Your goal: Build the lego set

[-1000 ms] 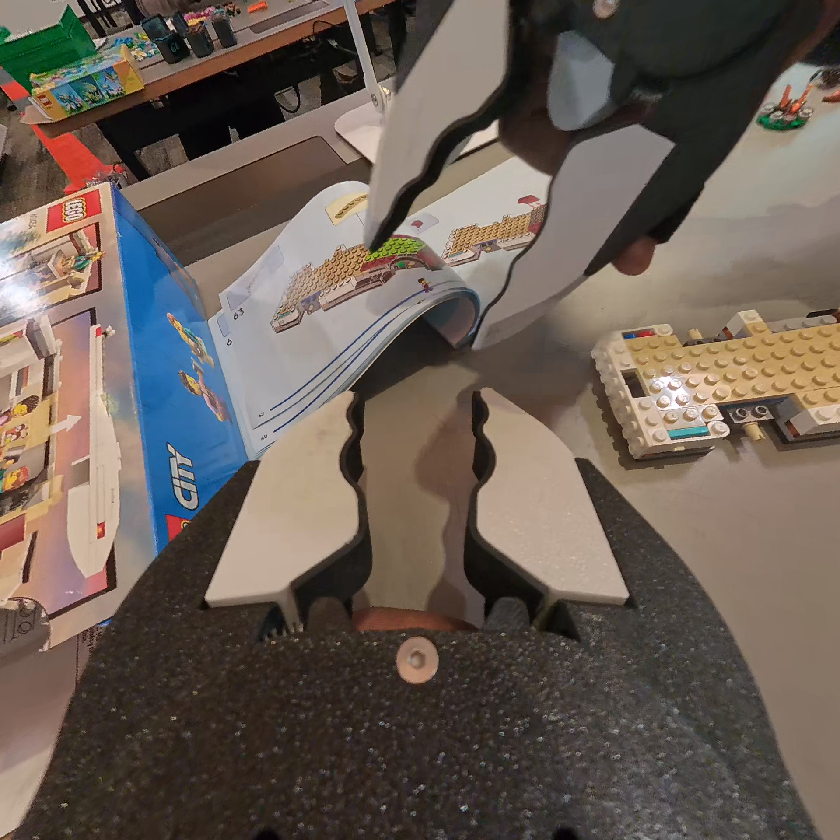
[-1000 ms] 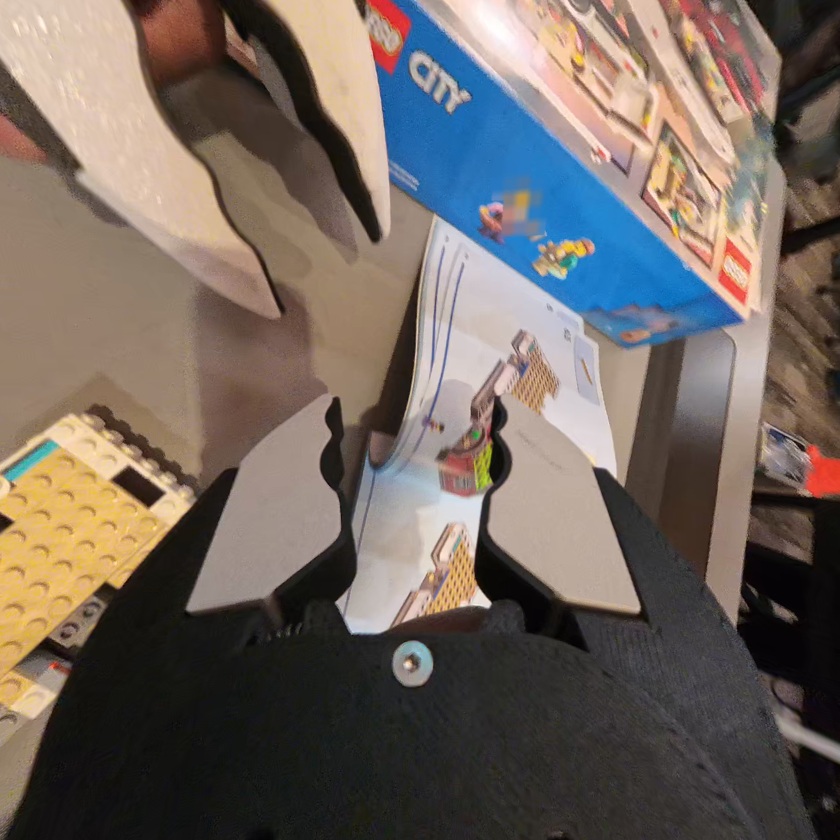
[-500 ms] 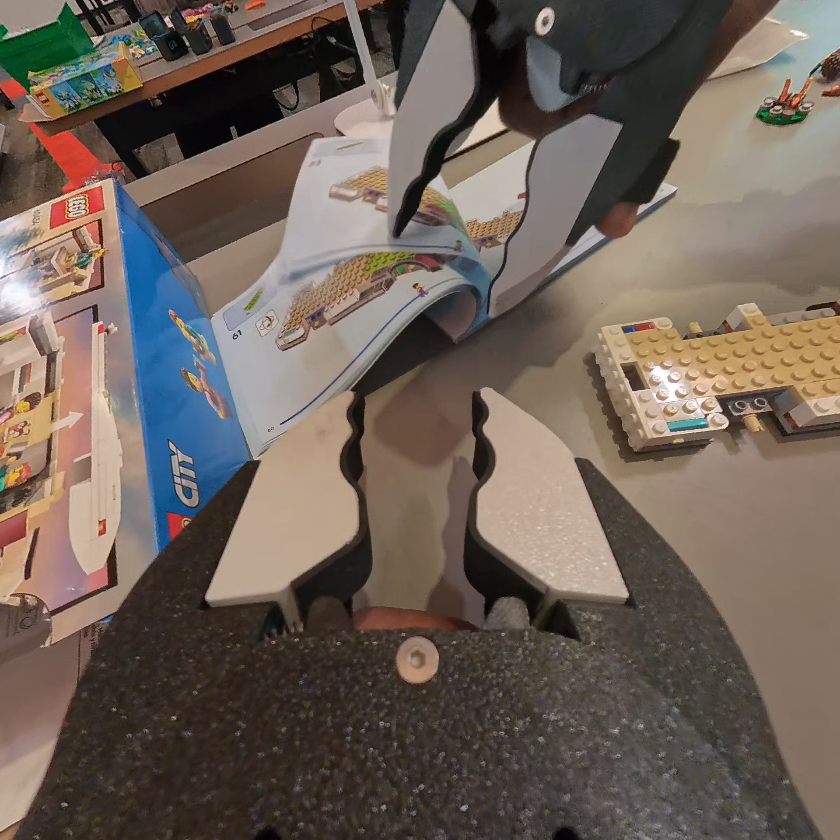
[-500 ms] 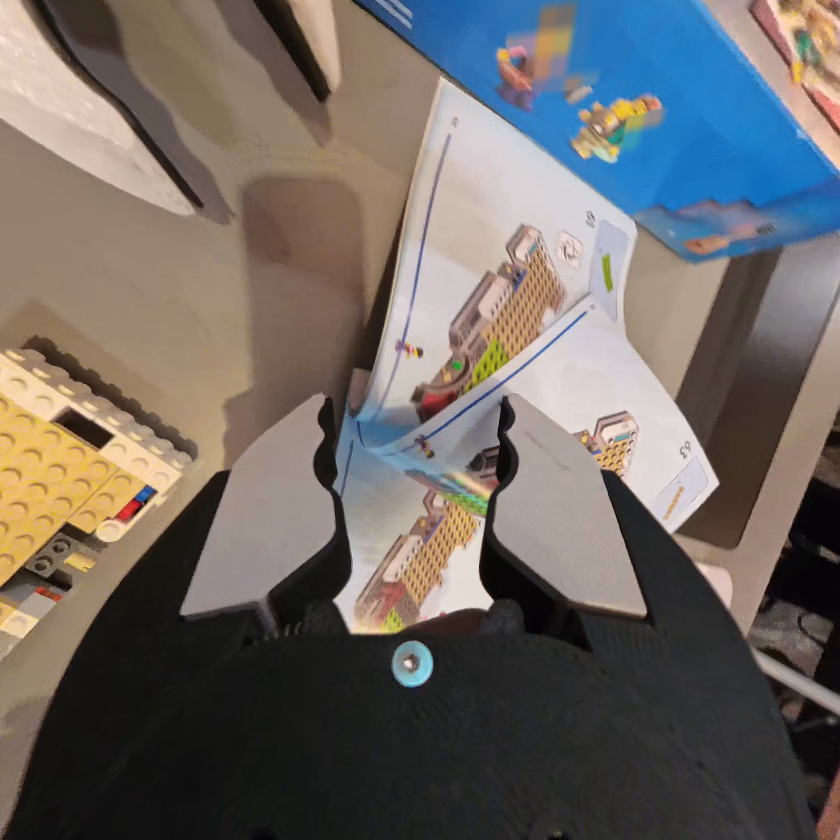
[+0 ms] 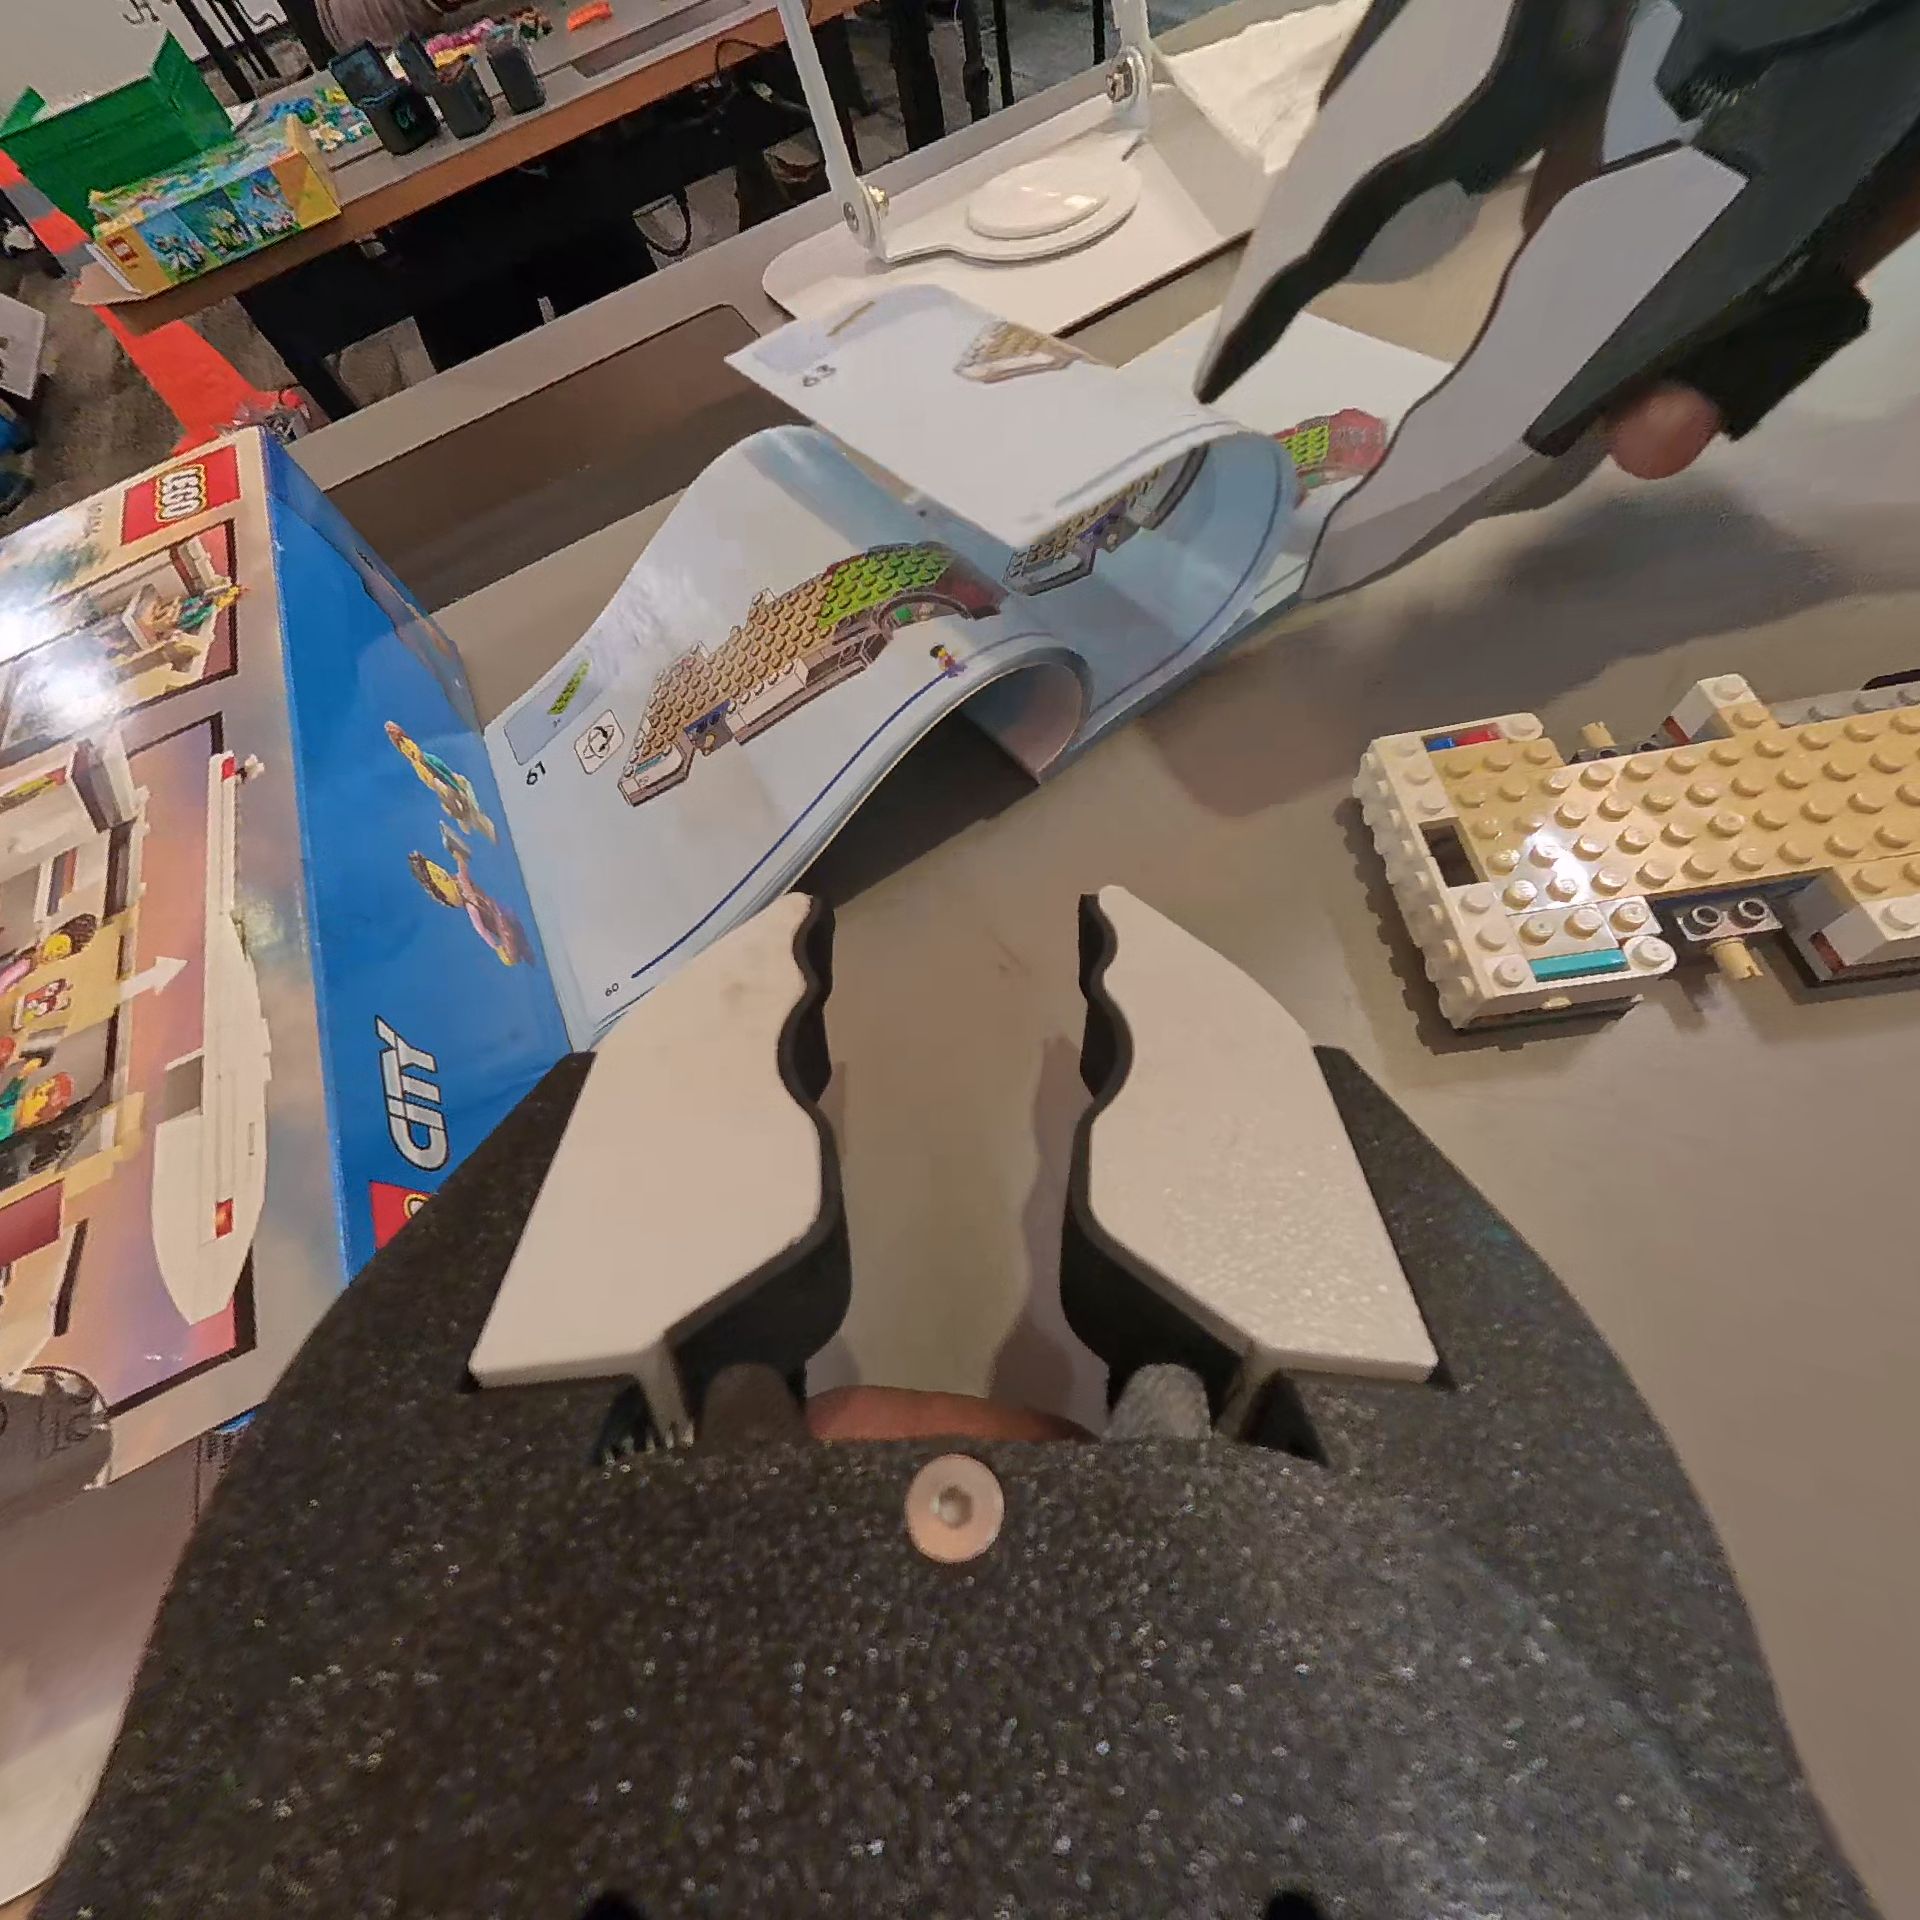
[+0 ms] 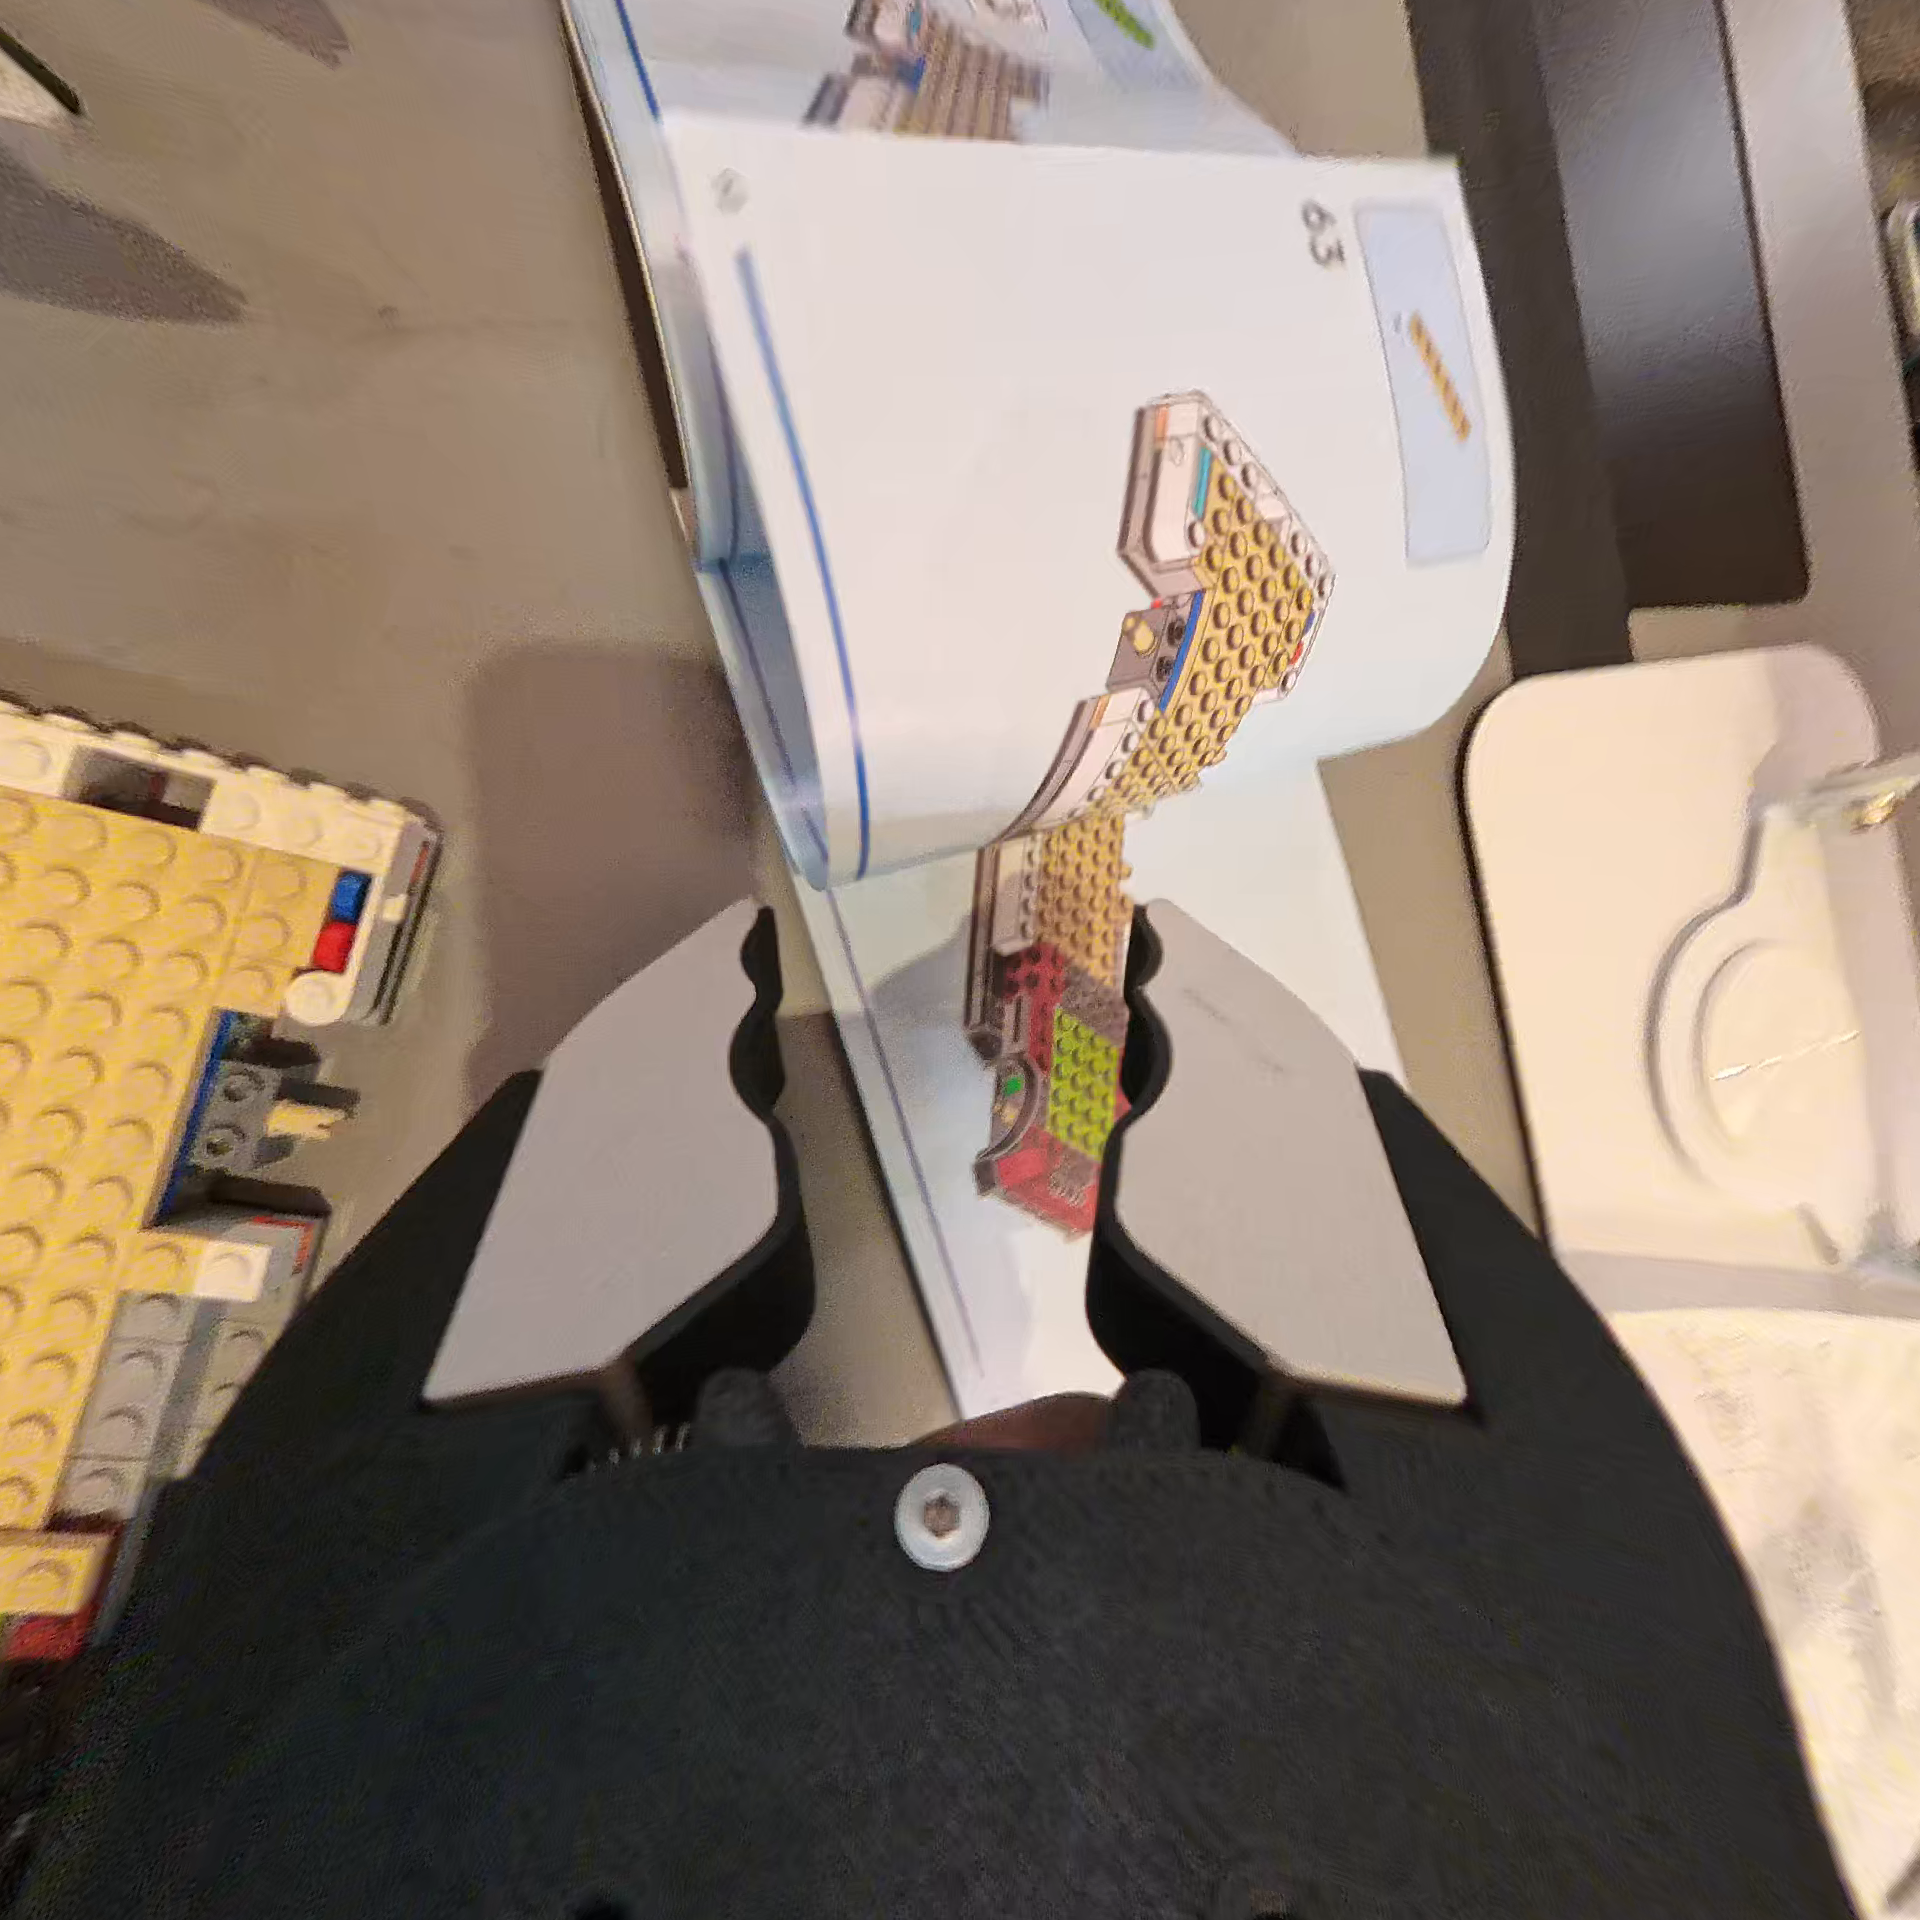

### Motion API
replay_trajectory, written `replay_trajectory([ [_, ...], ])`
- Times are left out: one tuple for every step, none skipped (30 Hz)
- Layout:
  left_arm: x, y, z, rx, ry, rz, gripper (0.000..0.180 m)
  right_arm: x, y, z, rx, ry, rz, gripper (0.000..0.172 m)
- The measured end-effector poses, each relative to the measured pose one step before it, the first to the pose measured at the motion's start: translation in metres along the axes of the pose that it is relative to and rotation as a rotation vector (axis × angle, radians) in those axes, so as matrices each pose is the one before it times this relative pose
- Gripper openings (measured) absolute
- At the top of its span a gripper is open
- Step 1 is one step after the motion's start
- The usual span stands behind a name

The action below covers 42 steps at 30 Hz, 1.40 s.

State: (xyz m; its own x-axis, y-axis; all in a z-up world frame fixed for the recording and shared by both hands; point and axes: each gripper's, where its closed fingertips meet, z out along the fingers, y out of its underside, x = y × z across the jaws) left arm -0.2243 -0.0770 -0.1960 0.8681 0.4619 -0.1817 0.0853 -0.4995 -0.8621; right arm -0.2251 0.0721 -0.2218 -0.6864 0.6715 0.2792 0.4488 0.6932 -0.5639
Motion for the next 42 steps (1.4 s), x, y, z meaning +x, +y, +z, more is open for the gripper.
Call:
replay_trajectory([
  [-0.00004,-0.00007,-0.00001,0.0006,-0.0004,0.001,0.046,-0.00034,0.00429,-0.00095,-0.0005,0.002,0.0274,0.063],
  [0.00007,-0.00003,0.00006,-0.0001,0.0003,0.0002,0.046,0.00097,0.00428,-0.00074,-0.0026,0.0078,0.0228,0.061],
  [0.00012,0.00014,0.00015,-0.0013,0.0007,-0.0001,0.046,0.00136,0.00377,-0.00051,-0.0031,0.0067,0.0208,0.061],
  [0.00003,0.00016,0.00023,-0.0018,0.0005,0.0003,0.046,0.00063,0.00297,-0.00066,-0.001,0.0,0.0187,0.06],
  [0.00014,0.00013,0.00007,-0.001,0.0002,0.0012,0.046,-0.00024,0.00208,-0.00085,0.0016,-0.0069,0.0137,0.06],
  [0.00018,0.00003,-0.00001,0.0002,-0.0001,0.0018,0.046,-0.00061,0.00177,-0.00118,0.0008,-0.0083,0.0088,0.059],
  [0.00013,-0.00017,-0.00013,0.0008,0.0,0.0015,0.046,-0.00029,0.0018,-0.00135,-0.0022,-0.0053,0.005,0.059],
  [0.00002,-0.00006,-0.00001,0.0005,-0.0001,0.0007,0.046,-0.00004,0.00153,-0.00165,-0.0022,-0.003,-0.0003,0.059],
  [0.00014,-0.00014,-0.00015,0.0009,0.0005,0.0004,0.046,-0.0002,0.00119,-0.00181,-0.0002,-0.0028,-0.0039,0.059],
  [0.00007,-0.00004,-0.00011,0.0012,0.0008,0.0004,0.046,0.00039,0.00142,-0.00183,-0.0013,-0.0008,-0.0019,0.059],
  [-0.00002,-0.00012,-0.00008,0.0006,0.0003,0.0,0.046,0.0009,0.00185,-0.00158,-0.0025,0.0002,0.0008,0.059],
  [0.00011,0.00002,-0.00005,-0.0001,0.0004,0.0003,0.046,0.0011,0.00192,-0.00133,-0.0006,-0.0002,0.0016,0.059],
  [0.00005,0.00002,-0.00006,-0.0001,0.0002,0.0009,0.046,0.00135,0.00229,-0.00089,0.0003,0.0005,0.0051,0.059],
  [0.0001,-0.00005,-0.00002,0.0001,-0.0002,0.0013,0.046,0.00147,0.00258,-0.00061,0.0,0.0002,0.0091,0.059],
  [0.00011,-0.00004,0.00002,-0.0004,-0.0003,0.0016,0.046,0.00135,0.00254,-0.00051,0.0015,-0.0001,0.0105,0.059],
  [0.0001,0.00009,0.00009,-0.0011,-0.0008,0.0016,0.046,0.00108,0.00276,-0.00037,0.0018,-0.0008,0.0107,0.059],
  [-0.00003,0.00017,0.00019,-0.0011,-0.0013,0.0018,0.046,0.00081,0.00284,-0.00026,0.001,-0.001,0.01,0.059],
  [-0.00005,0.00014,0.00011,-0.0015,-0.0012,0.0019,0.046,0.00056,0.00307,-0.00013,-0.0004,-0.0005,0.0081,0.058],
  [-0.0001,0.00015,0.0002,-0.0009,-0.0017,0.002,0.046,0.00036,0.00309,0.00005,-0.0015,-0.0005,0.0064,0.058],
  [-0.00029,0.00002,0.00003,-0.0005,-0.0018,0.0016,0.046,-0.00012,0.00273,-0.00004,-0.0006,-0.0019,0.0052,0.058],
  [-0.00025,0.00016,0.0001,-0.0007,-0.0009,-0.0002,0.046,-0.00011,0.00206,-0.00015,0.0023,-0.0018,0.0033,0.058],
  [-0.00015,0.00002,-0.00001,-0.0005,0.0004,-0.0017,0.046,0.00004,0.00168,-0.00026,0.0026,-0.0007,0.0027,0.058],
  [-0.0003,0.00012,-0.00002,0.0,0.0003,-0.002,0.046,0.00008,0.00127,-0.0004,0.0016,-0.0018,0.0034,0.058],
  [-0.00013,-0.00015,-0.00015,0.0009,0.0007,-0.0019,0.046,0.00017,0.00084,-0.00054,0.0013,-0.0027,0.0027,0.057],
  [-0.00017,-0.00009,0.0,0.0006,0.0006,-0.0017,0.046,0.00085,0.00143,-0.00073,-0.0032,0.0005,-0.0001,0.057],
  [-0.00014,0.00012,-0.00002,-0.0003,0.0008,-0.0016,0.046,0.00129,0.00132,-0.00092,-0.0033,0.0041,-0.0015,0.057],
  [-0.00003,-0.00002,0.0,-0.0006,0.0007,-0.001,0.046,0.00095,0.00118,-0.00097,-0.0018,0.0014,-0.0011,0.057],
  [0.00004,0.00002,-0.00006,0.0002,0.0008,0.0001,0.046,0.00037,0.00111,-0.00106,-0.0008,-0.0021,0.0013,0.057],
  [0.00015,-0.00003,0.00002,-0.0001,0.0006,0.0009,0.046,0.00053,0.00105,-0.00124,-0.0004,-0.0015,0.0027,0.057],
  [0.00013,0.00016,0.00001,-0.0009,0.0006,0.0014,0.046,0.00087,0.00121,-0.00146,-0.0017,0.0013,0.0023,0.057],
  [0.00022,-0.00002,-0.00004,-0.0005,0.0001,0.002,0.046,0.00121,0.0013,-0.00176,-0.0028,0.0038,0.0017,0.057],
  [0.00025,0.00002,0.00004,-0.0001,0.0004,0.0024,0.046,0.00135,0.00157,-0.00216,-0.0041,0.0049,0.0029,0.057],
  [0.00031,0.0,-0.00013,-0.0001,0.0007,0.0023,0.046,0.00134,0.00201,-0.00268,-0.0061,0.006,0.0055,0.057],
  [0.00012,-0.00004,-0.00011,0.0005,-0.0001,0.0018,0.046,0.0015,0.00284,-0.00324,-0.0084,0.0085,0.0064,0.057],
  [0.0001,-0.00016,-0.00019,0.0011,0.0,0.0013,0.046,0.00177,0.00351,-0.00383,-0.0097,0.0118,0.0059,0.057],
  [-0.00009,-0.00003,-0.00016,0.0008,-0.0011,0.0023,0.046,0.00167,0.00437,-0.00448,-0.0097,0.0141,0.0069,0.057],
  [-0.0005,0.00002,-0.00015,0.0003,-0.0032,0.003,0.046,0.00127,0.00524,-0.00509,-0.0088,0.0136,0.0099,0.056],
  [-0.00032,-0.00009,-0.00009,0.0012,-0.0023,0.0022,0.046,0.00058,0.0059,-0.00573,-0.0084,0.0125,0.012,0.056],
  [0.0001,-0.00019,-0.00017,0.0014,0.0002,0.0017,0.046,0.00028,0.00652,-0.00641,-0.0075,0.0152,0.0113,0.056],
  [0.0003,-0.00017,-0.00005,0.0008,0.0001,0.0034,0.046,-0.00005,0.00686,-0.00699,-0.0057,0.0189,0.01,0.056],
  [0.00053,-0.00043,-0.00005,0.0021,-0.0005,0.0064,0.046,-0.00148,0.007,-0.00748,-0.0034,0.0152,0.0095,0.056],
  [0.00052,-0.00083,-0.00007,0.0053,-0.0019,0.01,0.046,-0.00404,0.00639,-0.00775,0.0013,0.0048,0.0086,0.057],
])
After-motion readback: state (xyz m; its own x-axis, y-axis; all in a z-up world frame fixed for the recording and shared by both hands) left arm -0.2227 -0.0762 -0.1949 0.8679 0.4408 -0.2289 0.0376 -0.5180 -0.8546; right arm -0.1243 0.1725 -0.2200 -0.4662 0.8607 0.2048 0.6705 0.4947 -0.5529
